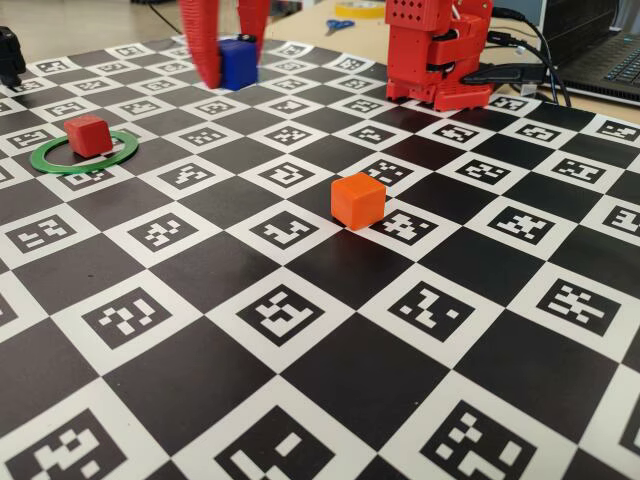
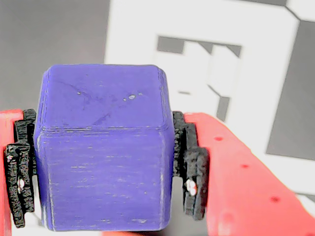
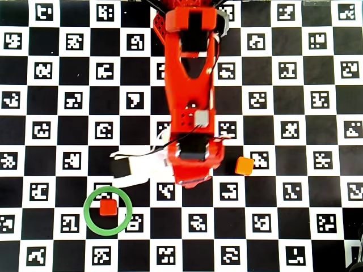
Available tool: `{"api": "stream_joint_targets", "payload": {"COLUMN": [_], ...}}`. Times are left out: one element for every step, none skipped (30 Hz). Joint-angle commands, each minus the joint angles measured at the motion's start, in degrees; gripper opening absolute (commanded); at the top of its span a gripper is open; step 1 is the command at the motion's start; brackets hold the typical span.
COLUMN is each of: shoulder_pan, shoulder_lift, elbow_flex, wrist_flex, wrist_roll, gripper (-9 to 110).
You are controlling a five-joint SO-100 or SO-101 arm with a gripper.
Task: Grab the red cube then put it in the green circle then put the blue cube on top and finally the orange cube on top
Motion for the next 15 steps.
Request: {"api": "stream_joint_targets", "payload": {"shoulder_pan": [3.08, 3.87, 4.66, 5.71, 6.5, 7.29, 8.26, 9.05, 9.67, 10.37, 10.99, 11.6, 12.13, 12.66, 13.18], "shoulder_lift": [-0.62, -1.32, -2.02, -2.64, -3.52, -4.57, -5.8, -6.77, -7.65, -8.44, -9.4, -10.37, -11.34, -12.22, -13.18], "elbow_flex": [-8.96, -9.58, -9.93, -10.37, -11.43, -12.74, -14.33, -15.64, -16.61, -17.75, -18.98, -20.3, -21.53, -22.68, -23.82], "wrist_flex": [-1.23, -1.67, -2.29, -3.16, -3.34, -3.43, -3.43, -3.52, -3.78, -3.96, -3.96, -3.96, -3.96, -4.04, -4.31], "wrist_roll": [-1.23, -1.93, -2.55, -3.34, -4.31, -5.27, -5.89, -6.59, -7.29, -8.09, -8.61, -9.05, -9.4, -9.67, -10.02], "gripper": [4, 4, 4, 4, 4, 4, 4, 4, 4, 4, 4, 4, 4, 4, 4]}}
